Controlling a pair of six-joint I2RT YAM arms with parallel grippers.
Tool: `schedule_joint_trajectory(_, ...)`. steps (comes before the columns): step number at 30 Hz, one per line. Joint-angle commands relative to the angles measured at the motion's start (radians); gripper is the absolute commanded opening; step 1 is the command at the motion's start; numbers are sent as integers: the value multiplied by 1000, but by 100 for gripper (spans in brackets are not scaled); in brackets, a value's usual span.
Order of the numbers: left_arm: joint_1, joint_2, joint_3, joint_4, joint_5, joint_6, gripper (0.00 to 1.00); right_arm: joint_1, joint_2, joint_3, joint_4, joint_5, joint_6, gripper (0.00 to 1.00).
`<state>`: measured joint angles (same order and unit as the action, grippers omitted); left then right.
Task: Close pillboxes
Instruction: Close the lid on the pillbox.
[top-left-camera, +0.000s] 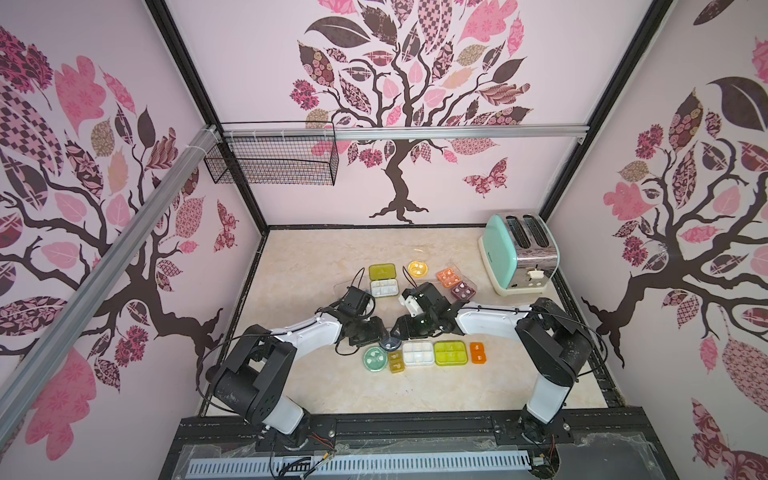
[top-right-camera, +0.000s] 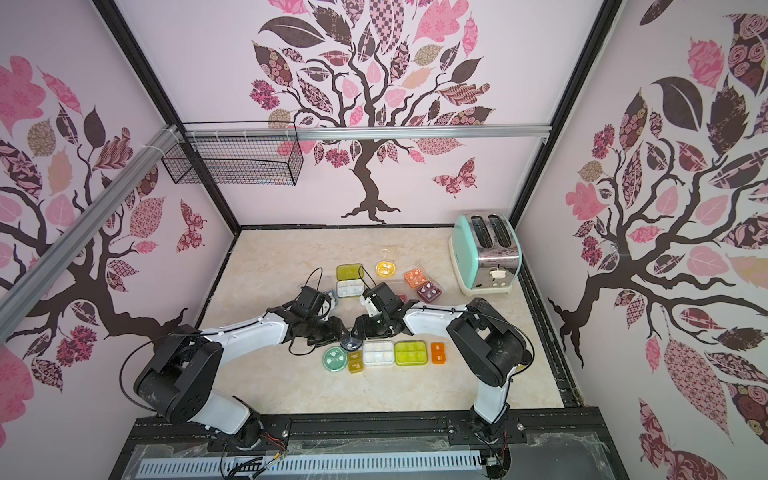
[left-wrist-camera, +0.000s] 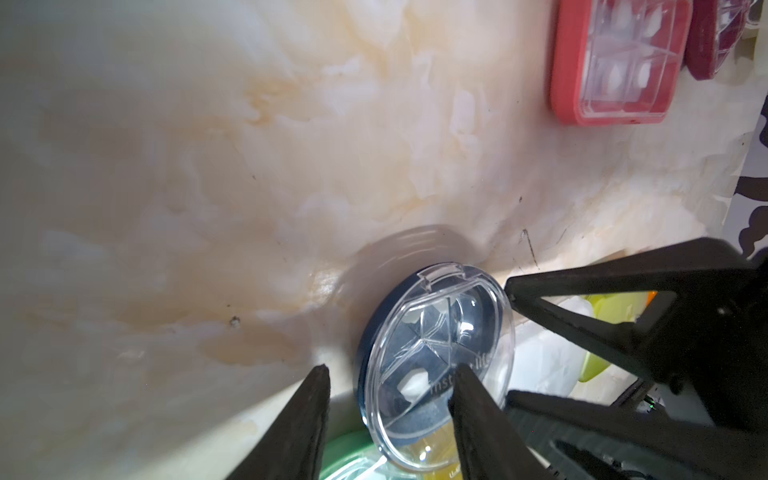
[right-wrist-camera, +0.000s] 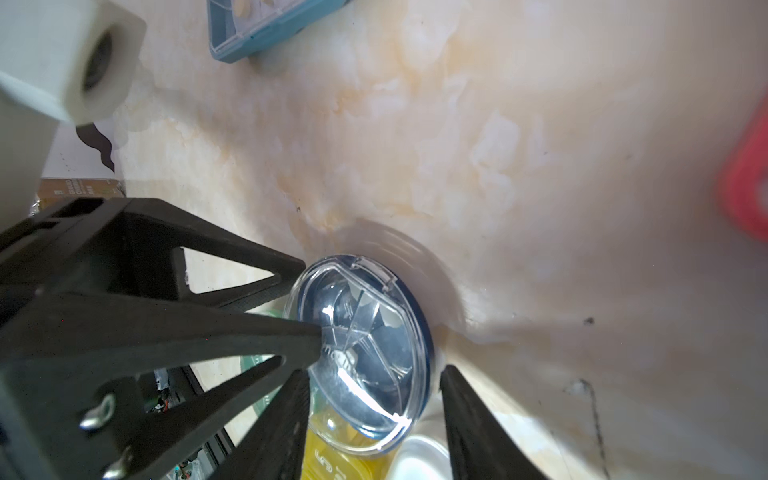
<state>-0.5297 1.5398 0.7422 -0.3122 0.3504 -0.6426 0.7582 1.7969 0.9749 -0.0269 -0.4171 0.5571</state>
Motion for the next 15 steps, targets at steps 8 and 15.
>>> schedule_joint_trajectory(8,-21,36,-17,25,1,-14,44,9,27,-9,17,-15,10,49)
schedule_joint_trajectory(15,-26,43,-18,21,-10,-20,38,13,38,-10,21,-12,16,46)
